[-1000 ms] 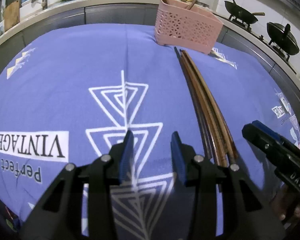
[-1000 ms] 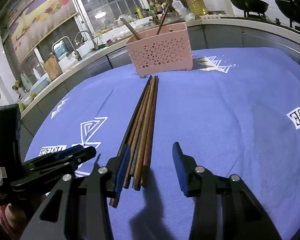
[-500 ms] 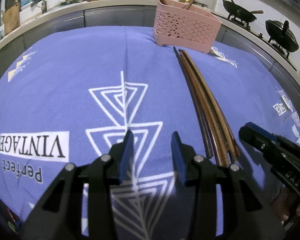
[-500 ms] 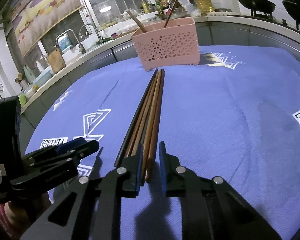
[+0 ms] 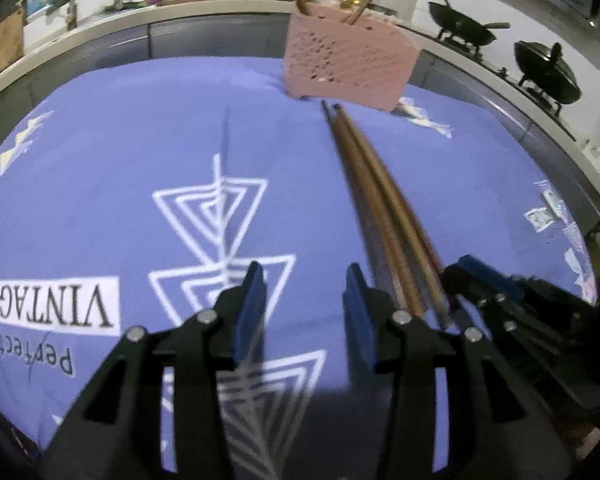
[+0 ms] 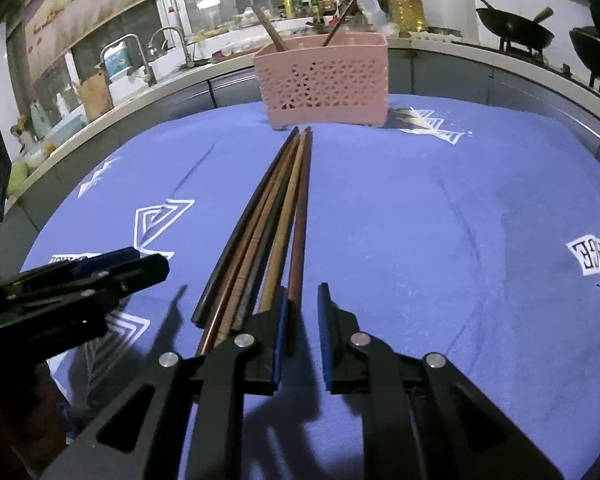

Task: Organize utensils
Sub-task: 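Move both open tools back down to the remaining chopsticks, then close the right tool on a chopstick while the left tool grasps another, then lift both chopsticks upright and carry them over the pink basket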

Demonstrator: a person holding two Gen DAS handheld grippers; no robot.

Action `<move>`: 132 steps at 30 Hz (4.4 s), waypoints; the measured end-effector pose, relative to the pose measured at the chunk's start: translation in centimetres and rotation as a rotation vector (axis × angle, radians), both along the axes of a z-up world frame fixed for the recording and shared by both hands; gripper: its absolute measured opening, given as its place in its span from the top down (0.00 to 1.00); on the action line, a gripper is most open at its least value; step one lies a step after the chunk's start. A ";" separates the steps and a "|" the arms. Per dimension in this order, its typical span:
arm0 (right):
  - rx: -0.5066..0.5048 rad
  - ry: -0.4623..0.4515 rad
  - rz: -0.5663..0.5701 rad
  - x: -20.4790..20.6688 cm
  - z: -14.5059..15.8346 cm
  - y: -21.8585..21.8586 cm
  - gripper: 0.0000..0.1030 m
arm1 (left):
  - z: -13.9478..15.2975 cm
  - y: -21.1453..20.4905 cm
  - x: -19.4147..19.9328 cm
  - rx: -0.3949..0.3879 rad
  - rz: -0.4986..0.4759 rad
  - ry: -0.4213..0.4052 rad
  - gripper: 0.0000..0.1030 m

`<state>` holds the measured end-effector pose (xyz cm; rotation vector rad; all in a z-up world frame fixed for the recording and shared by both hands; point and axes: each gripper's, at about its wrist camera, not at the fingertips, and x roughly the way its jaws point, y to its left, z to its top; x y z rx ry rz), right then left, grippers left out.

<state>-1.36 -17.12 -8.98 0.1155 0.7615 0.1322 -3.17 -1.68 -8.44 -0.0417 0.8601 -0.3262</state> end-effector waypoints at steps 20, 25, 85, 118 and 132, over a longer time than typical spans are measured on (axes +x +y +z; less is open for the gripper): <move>-0.008 -0.006 -0.001 0.0 -0.3 -0.7 0.85 | -1.3 -4.1 1.3 0.106 -0.052 0.009 0.55; -0.001 -0.014 -0.027 0.1 -0.3 -1.4 0.85 | -1.3 -4.7 1.5 0.140 -0.040 -0.001 0.55; 0.154 -0.505 0.061 1.6 16.1 -6.8 0.95 | 15.6 4.7 2.1 -0.112 -0.106 -0.323 0.95; 0.211 -0.561 0.063 4.0 18.7 -7.0 0.95 | 20.6 4.1 3.6 -0.203 -0.172 -0.398 0.95; 0.168 -0.730 0.034 13.1 25.2 -6.2 0.95 | 28.3 -0.7 12.9 -0.188 -0.132 -0.568 0.95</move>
